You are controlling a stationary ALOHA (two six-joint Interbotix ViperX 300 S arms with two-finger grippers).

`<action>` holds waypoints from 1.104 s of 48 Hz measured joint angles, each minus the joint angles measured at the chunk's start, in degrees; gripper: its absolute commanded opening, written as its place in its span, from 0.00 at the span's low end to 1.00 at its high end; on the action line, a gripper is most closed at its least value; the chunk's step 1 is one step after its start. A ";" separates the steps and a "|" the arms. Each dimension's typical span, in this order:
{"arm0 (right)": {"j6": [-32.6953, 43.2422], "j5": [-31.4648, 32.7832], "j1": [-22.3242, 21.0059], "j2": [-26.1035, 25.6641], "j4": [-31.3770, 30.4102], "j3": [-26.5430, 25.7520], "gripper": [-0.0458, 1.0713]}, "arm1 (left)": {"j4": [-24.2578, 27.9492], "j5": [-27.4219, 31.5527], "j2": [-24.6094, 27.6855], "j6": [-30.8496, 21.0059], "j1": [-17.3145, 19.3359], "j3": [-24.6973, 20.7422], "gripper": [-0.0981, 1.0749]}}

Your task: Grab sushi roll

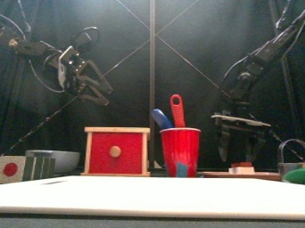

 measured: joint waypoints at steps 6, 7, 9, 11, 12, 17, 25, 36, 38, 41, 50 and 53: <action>-7.38 3.08 5.89 -10.02 -4.83 -0.35 0.93 | -0.53 -0.09 0.35 0.00 -0.35 -1.14 0.94; -8.35 3.52 6.33 -10.81 -5.01 -0.53 0.93 | -0.44 -0.09 0.53 0.00 -0.44 -1.32 0.94; -11.69 5.10 7.21 -12.48 -5.27 -1.14 0.93 | -0.53 -0.09 0.62 0.00 -0.44 -1.76 0.94; -15.82 6.33 7.82 -13.36 -5.62 -2.02 0.93 | -0.53 -0.09 0.62 0.00 -0.53 -2.11 0.94; -18.02 6.59 8.35 -13.71 -5.71 -2.46 0.93 | -0.62 -0.09 0.70 -0.09 -0.44 -2.29 0.94; -26.98 3.78 10.55 -14.24 -5.80 -3.52 0.93 | -0.79 -0.35 0.70 -0.09 -0.88 -2.99 0.94; -34.37 -19.86 17.67 -16.17 -6.15 0.97 0.93 | -0.79 -4.13 0.79 0.09 -2.64 -2.99 0.94; -34.28 -49.48 21.01 -19.25 -5.10 12.66 0.93 | -0.62 -8.35 0.79 0.09 -4.66 -2.02 0.94; -34.63 -50.01 21.09 -19.07 -5.10 13.36 0.93 | -0.62 -8.44 0.70 0.18 -4.75 -2.02 0.94; -34.89 -50.45 21.18 -18.81 -5.36 13.80 0.93 | -0.18 -8.44 0.70 0.18 -4.92 -1.93 0.94; -34.89 -50.54 21.53 -17.84 -8.61 15.29 0.93 | 1.41 -8.17 0.70 0.18 -4.75 -1.49 0.94; -34.89 -50.54 21.53 -17.75 -9.05 15.29 0.93 | 1.67 -7.82 0.70 0.18 -4.75 -1.32 0.94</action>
